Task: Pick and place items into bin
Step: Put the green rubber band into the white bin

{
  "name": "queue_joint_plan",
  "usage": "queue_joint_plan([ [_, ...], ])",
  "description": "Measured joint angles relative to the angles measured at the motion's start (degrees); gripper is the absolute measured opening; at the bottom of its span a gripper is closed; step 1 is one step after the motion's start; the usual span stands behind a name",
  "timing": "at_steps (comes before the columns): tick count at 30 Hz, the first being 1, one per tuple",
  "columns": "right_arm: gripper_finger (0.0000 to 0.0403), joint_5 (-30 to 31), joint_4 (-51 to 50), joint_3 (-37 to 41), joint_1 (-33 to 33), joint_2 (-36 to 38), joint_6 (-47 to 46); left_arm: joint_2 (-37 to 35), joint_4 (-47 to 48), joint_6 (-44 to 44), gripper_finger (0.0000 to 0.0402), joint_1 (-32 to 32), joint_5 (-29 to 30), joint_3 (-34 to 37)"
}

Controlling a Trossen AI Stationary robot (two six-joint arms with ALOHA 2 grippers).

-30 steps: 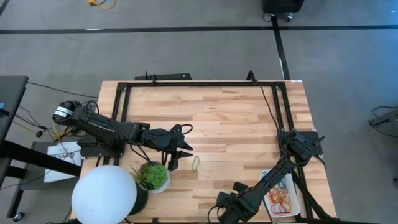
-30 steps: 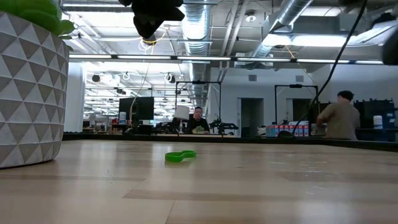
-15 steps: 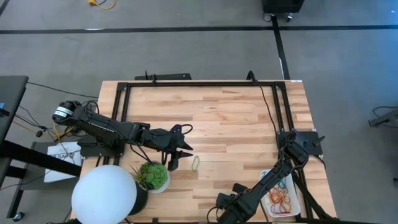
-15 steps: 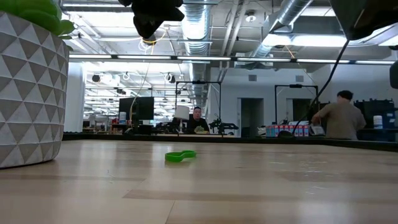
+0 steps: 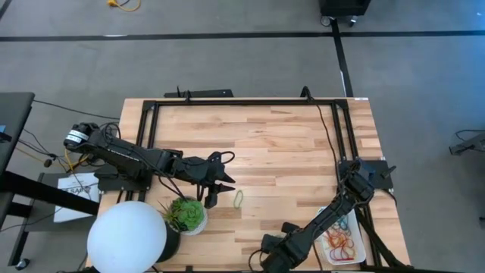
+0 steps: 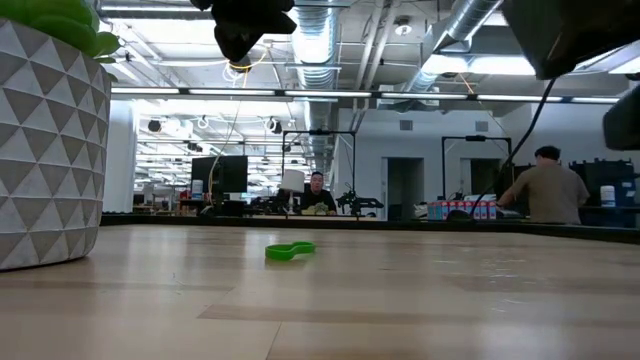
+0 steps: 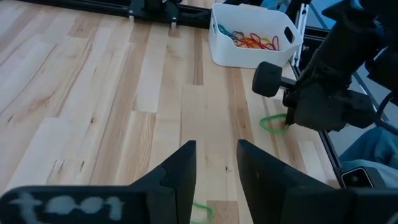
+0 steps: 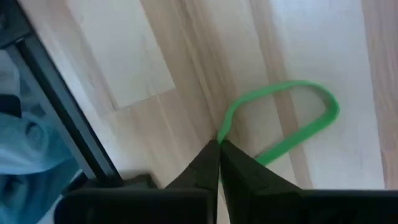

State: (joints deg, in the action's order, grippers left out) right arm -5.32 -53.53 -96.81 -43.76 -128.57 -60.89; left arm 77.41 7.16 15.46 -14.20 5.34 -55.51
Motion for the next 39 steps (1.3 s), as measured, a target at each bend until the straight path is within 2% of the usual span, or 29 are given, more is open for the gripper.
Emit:
queue_joint_plan([
  [2,0.0008,-2.97,-3.83,-2.44,0.00,-0.58,-1.86,0.00,-0.02,0.00,0.0104,-0.02,0.00,0.00],
  [5,0.0002,-9.33,-14.69,-8.61,-0.79,-0.85,-2.13,-0.02,-0.01,-0.24,0.0104,0.01,0.00,0.00],
  [9,0.0002,-10.28,-37.82,-17.59,-2.69,-0.21,-6.40,-0.02,0.18,0.00,0.0104,-0.02,0.00,0.00],
  [11,0.0001,-8.99,-33.92,-18.27,-3.89,1.25,-8.52,-0.02,0.66,0.04,0.0104,0.00,0.00,-0.01],
  [12,0.0002,-5.18,-33.13,-18.11,-5.43,2.80,-10.30,-0.02,0.90,0.07,0.0104,0.01,0.02,0.00],
  [15,0.0001,0.55,-36.06,-19.03,-8.87,6.14,-18.03,0.45,0.87,0.11,0.0104,0.01,0.04,-0.02],
  [20,0.0001,5.35,-36.48,-14.27,-15.31,8.51,-29.92,1.51,0.28,0.15,0.0104,0.01,-0.10,-0.06],
  [27,0.0000,5.14,-36.54,-3.32,-22.53,9.39,-44.21,1.44,-2.06,0.81,0.0104,0.00,-0.17,-0.04],
  [33,0.0010,5.09,-35.76,4.83,-23.37,9.29,-49.67,1.44,-1.58,2.29,0.0104,-0.33,-0.15,-0.04],
  [39,0.0055,5.27,-28.96,6.29,-22.93,9.29,-47.83,1.44,-0.07,4.56,0.0104,-1.20,0.32,-0.04],
])
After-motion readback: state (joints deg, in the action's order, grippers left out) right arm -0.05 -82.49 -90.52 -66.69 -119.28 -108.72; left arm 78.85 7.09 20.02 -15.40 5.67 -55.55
